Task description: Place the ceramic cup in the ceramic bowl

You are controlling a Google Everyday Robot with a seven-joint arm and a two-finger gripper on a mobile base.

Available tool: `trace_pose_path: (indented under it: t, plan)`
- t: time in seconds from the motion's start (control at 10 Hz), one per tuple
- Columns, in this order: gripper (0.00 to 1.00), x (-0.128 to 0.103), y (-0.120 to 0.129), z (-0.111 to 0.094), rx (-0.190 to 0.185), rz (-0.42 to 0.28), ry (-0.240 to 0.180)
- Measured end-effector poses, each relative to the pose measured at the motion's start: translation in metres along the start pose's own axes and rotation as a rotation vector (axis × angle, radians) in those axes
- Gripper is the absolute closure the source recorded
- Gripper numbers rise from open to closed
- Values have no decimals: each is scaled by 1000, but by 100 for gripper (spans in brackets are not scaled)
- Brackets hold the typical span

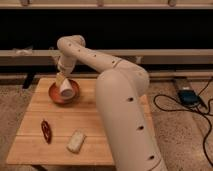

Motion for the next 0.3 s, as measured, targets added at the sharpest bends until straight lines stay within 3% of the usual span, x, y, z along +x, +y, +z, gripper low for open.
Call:
trace_pose_path:
  t: [0.3]
  plan:
    - [20,1,-2,0,3,5,-2]
